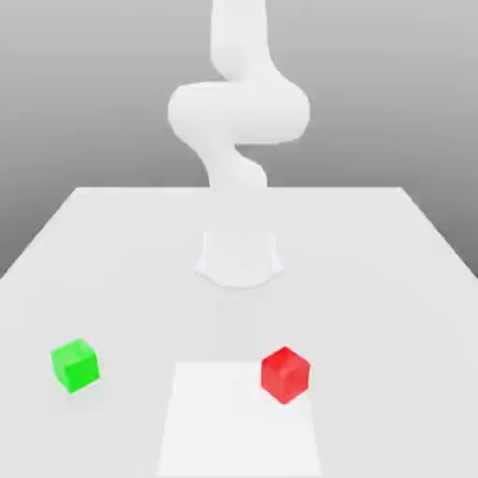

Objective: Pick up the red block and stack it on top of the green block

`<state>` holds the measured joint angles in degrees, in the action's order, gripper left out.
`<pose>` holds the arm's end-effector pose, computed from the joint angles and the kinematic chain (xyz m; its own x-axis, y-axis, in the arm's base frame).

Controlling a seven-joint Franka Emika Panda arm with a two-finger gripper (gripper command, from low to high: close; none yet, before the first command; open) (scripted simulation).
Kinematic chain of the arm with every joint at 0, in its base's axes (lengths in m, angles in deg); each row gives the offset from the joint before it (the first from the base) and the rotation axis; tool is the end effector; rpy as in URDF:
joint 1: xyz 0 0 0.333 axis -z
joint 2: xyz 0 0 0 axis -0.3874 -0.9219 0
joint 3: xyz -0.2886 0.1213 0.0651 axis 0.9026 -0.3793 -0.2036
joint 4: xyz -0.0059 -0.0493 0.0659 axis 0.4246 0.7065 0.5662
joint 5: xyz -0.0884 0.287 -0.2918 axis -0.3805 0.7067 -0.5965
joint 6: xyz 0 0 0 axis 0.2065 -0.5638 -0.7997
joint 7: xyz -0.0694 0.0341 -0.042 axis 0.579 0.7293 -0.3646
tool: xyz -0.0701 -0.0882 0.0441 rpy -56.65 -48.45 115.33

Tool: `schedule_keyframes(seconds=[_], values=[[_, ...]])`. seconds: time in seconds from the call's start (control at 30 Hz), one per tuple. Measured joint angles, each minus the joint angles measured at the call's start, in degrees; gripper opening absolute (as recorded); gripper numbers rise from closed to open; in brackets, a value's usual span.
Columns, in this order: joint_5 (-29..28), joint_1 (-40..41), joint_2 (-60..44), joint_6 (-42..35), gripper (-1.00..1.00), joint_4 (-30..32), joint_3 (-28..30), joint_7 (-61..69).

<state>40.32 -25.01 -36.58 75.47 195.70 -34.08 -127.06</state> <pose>0.4096 0.0045 0.6520 0.5671 -0.6741 0.4733 -0.4941 -0.7382 -0.4594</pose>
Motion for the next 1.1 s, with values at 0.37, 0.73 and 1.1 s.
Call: schedule_keyframes(seconds=[0.37,0.73,1.1], values=[[1.9,-8.4,-22.2,14.9,0.0,16.4,2.9,17.2],[0.6,-11.4,-47.0,32.9,0.0,26.9,1.5,28.1],[1.3,-10.3,-52.3,37.3,-1.0,26.3,0.2,28.6]])
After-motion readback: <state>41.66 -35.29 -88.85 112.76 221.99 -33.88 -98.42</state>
